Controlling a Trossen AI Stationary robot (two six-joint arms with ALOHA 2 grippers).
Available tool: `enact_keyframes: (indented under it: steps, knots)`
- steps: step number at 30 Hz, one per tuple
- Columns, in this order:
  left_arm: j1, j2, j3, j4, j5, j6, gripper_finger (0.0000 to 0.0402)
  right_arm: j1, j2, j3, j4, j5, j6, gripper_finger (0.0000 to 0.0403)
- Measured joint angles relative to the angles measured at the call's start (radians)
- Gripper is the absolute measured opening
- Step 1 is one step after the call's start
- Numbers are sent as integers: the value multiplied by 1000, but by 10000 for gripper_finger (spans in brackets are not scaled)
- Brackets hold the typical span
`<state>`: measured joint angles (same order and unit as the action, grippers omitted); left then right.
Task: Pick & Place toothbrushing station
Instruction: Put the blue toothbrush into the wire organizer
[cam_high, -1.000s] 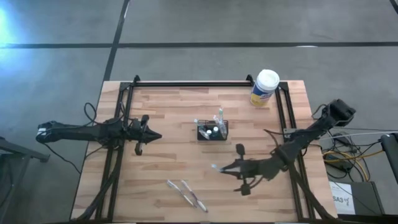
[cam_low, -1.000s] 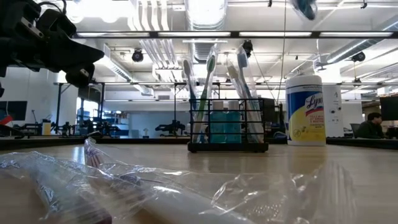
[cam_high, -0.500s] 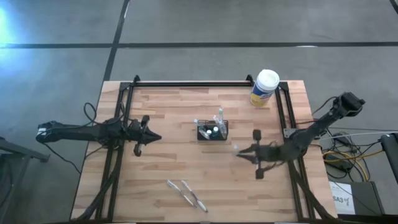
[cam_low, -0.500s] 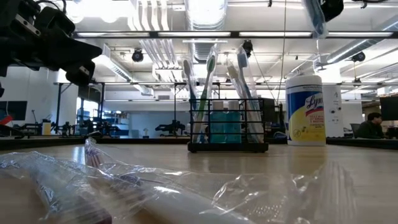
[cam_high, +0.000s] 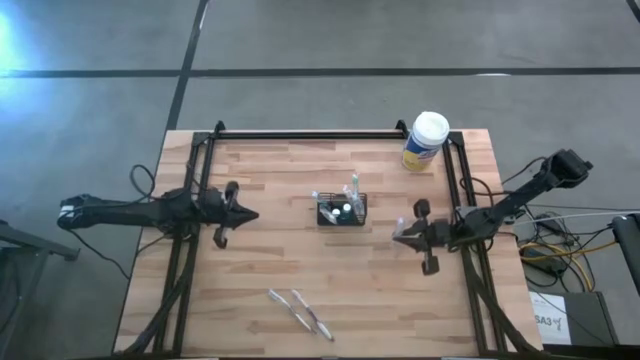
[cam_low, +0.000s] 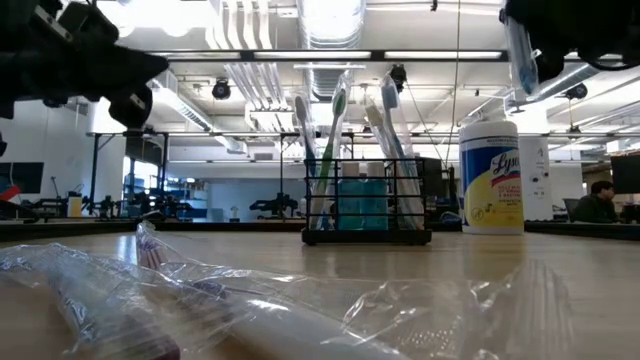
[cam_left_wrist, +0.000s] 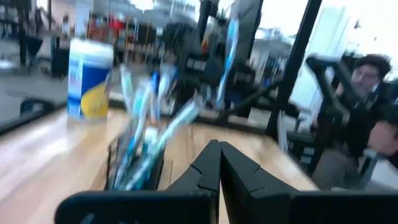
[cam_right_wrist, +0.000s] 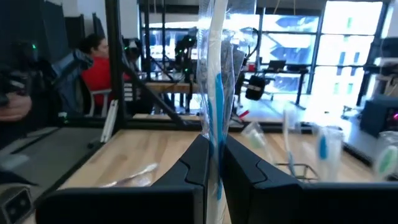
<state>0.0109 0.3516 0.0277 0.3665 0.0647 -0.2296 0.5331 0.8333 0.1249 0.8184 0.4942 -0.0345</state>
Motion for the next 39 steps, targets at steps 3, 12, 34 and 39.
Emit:
enact_keyframes:
  steps: [3,12,34,39]
  knots:
    - [0,29,3,87,3,-7,7,-3,1,-31,31,3,-42,20]
    - [0,279,190,88,5,48,73,-37,34,-50,157,6,-167,20]
    - [-63,917,667,307,121,217,218,-109,554,357,156,5,-283,20]
    - [-63,991,718,313,64,199,218,-145,591,400,144,6,-242,20]
